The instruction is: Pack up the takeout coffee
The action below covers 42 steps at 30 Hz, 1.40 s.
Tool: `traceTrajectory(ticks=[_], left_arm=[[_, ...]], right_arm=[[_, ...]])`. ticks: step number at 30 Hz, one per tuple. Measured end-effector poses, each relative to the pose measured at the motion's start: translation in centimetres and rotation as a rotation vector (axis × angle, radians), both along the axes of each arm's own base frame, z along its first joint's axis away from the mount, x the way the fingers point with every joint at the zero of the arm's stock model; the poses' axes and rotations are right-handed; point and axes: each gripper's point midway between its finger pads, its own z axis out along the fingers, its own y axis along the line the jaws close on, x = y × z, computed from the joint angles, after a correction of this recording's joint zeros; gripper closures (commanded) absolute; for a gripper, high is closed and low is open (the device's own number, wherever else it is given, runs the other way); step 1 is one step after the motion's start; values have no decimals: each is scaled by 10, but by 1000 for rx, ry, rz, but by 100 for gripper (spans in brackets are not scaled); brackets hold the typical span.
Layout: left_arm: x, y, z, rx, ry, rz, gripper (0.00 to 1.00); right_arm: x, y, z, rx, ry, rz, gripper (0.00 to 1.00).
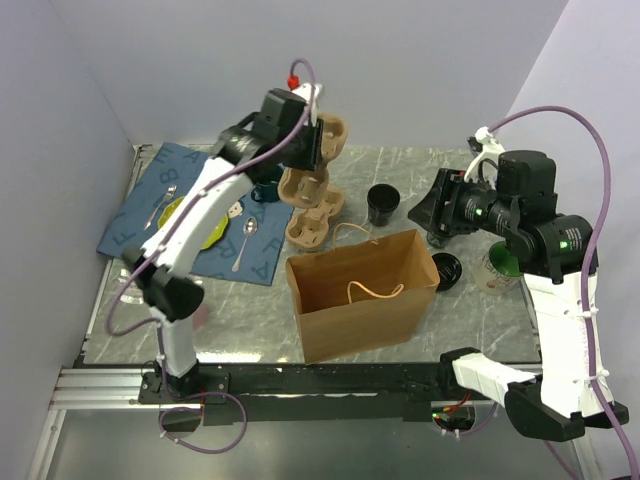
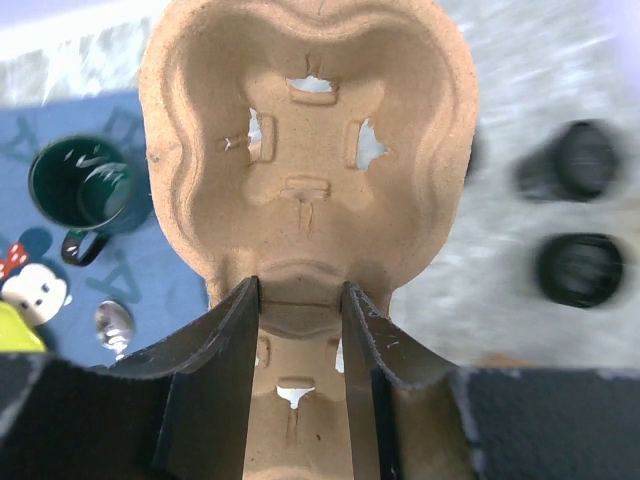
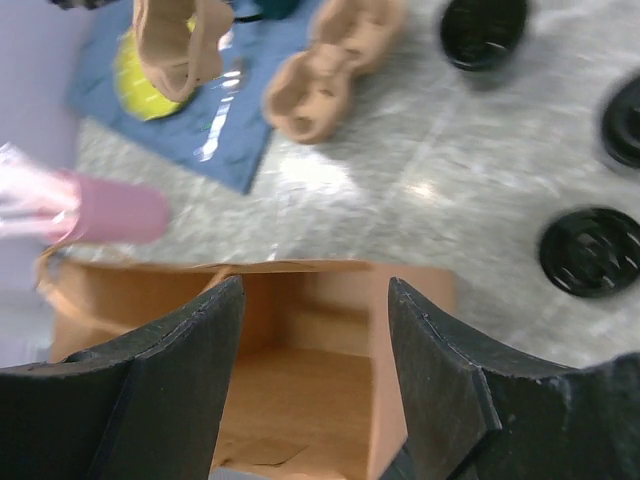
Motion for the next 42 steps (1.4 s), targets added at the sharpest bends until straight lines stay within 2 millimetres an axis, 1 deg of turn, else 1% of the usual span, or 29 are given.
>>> traceTrajectory(ticks=[2, 4, 7, 10, 13, 15, 17, 18, 20, 21, 23, 24, 27, 31, 33, 36, 42], left_arm=[[-18, -2, 29, -55, -37, -25, 64], [-40, -3, 61, -121, -74, -64, 65], [-69, -1, 93, -199, -96, -122, 66], [-92, 5, 112, -244, -99, -164, 66], [-115, 12, 123, -277, -90, -208, 66], [-131, 15, 125, -291, -75, -242, 67], [-151, 20, 127, -306, -46, -285, 67], [-160, 21, 129, -317, -36, -309, 68], [-176, 22, 133, -343, -20, -351, 68], [-186, 23, 136, -362, -6, -378, 69], [-200, 22, 139, -382, 11, -422, 70], [-207, 21, 140, -392, 22, -445, 71], [-226, 13, 139, -406, 61, -508, 71], [-250, -7, 133, -393, 113, -598, 71], [-259, -17, 128, -384, 135, -635, 71], [-267, -28, 121, -369, 160, -665, 71], [-272, -39, 112, -344, 178, -680, 72]], right_arm=[[-1, 8, 6, 20, -31, 55, 32], [-1, 16, 14, 42, -95, 114, 31], [-11, 22, 19, 67, -181, 170, 30], [-23, 24, 27, 94, -262, 201, 31], [-35, 28, 30, 128, -313, 233, 31], [-45, 32, 33, 147, -351, 271, 30], [-54, 38, 34, 166, -380, 325, 34], [-58, 41, 34, 172, -391, 356, 34], [-63, 47, 31, 179, -416, 418, 32], [-66, 50, 28, 182, -422, 446, 32], [-72, 54, 23, 185, -443, 494, 33], [-76, 56, 21, 188, -457, 526, 33], [-86, 61, 19, 193, -480, 596, 32], [-105, 65, 24, 190, -539, 700, 29], [-115, 68, 25, 190, -558, 749, 26], [-124, 71, 26, 185, -585, 813, 25], [-132, 72, 19, 134, -624, 885, 25]])
